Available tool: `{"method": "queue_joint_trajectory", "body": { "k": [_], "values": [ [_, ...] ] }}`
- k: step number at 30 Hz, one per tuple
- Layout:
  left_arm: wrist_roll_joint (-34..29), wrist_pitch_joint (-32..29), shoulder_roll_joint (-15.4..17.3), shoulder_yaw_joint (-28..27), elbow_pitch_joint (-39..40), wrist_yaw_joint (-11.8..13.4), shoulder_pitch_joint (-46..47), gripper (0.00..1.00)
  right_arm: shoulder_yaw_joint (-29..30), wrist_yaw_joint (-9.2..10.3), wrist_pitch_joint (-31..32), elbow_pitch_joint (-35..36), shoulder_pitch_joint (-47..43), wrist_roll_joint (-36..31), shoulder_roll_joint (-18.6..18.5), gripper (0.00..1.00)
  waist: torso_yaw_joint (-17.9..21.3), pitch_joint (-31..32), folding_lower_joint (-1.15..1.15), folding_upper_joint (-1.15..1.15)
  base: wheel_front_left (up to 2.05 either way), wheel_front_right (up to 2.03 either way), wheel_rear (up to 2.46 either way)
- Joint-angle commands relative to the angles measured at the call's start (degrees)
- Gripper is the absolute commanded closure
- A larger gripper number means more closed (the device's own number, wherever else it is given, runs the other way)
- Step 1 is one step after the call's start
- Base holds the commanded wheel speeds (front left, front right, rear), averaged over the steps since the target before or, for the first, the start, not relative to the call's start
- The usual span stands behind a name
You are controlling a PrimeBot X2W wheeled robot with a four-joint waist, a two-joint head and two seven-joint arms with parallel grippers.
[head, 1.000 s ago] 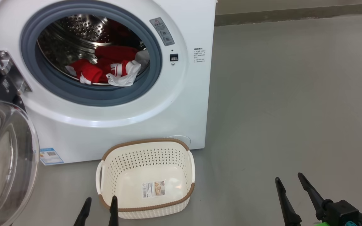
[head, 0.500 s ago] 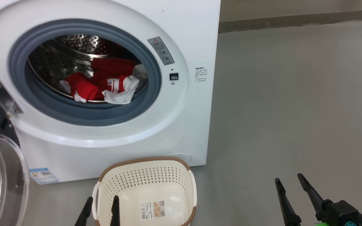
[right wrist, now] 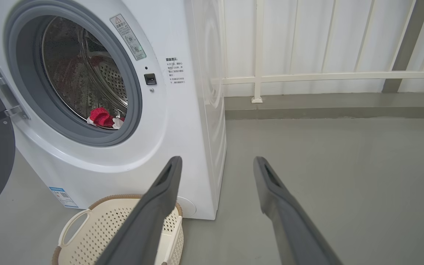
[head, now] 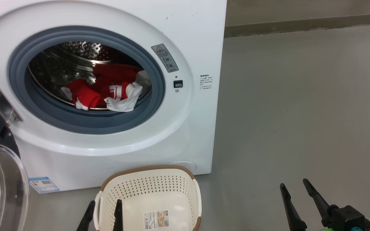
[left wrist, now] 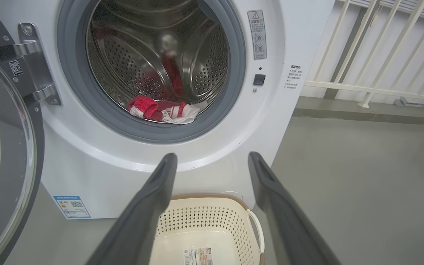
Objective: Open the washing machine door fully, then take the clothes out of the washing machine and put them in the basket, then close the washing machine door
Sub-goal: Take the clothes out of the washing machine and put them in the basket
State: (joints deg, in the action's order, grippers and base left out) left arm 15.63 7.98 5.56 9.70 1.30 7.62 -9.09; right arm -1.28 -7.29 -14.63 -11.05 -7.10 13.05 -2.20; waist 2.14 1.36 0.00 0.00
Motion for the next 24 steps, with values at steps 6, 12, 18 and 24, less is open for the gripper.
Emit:
{"method": "queue_joint_trajectory", "body": {
  "k": [6, 12, 18, 24],
  "values": [
    [-0.3, 0.0, 0.7, -1.3, 1.7, 0.6, 2.1, 0.0, -1.7, -0.2, -0.4, 1.2, 0.8, 0.0, -0.7, 0.0, 0.0, -0.1, 0.0, 0.0, 0.0, 0.0, 0.0],
    [-0.2, 0.2, 0.8, -1.1, 1.7, 0.9, 2.2, 0.0, -1.8, -0.2, -0.4, 1.1, 0.8, -0.1, -0.7, 0.0, 0.1, 0.0, 0.0, 0.0, 0.0, 0.0, 0.0],
    [-0.1, 0.6, 0.7, -0.7, 1.3, 1.0, 2.6, 0.0, -1.7, -0.2, -0.4, 1.2, 0.9, -0.4, -0.7, 0.0, 0.1, -0.3, 0.0, 0.0, 0.0, 0.0, 0.0],
    [-0.2, 0.7, 0.5, 0.5, -0.1, 0.6, 4.3, 0.0, -1.6, -0.2, -0.4, 1.4, 1.2, -0.4, -0.7, 0.0, 0.3, -1.3, 0.0, 0.0, 0.0, 0.0, 0.0]
  ]
}}
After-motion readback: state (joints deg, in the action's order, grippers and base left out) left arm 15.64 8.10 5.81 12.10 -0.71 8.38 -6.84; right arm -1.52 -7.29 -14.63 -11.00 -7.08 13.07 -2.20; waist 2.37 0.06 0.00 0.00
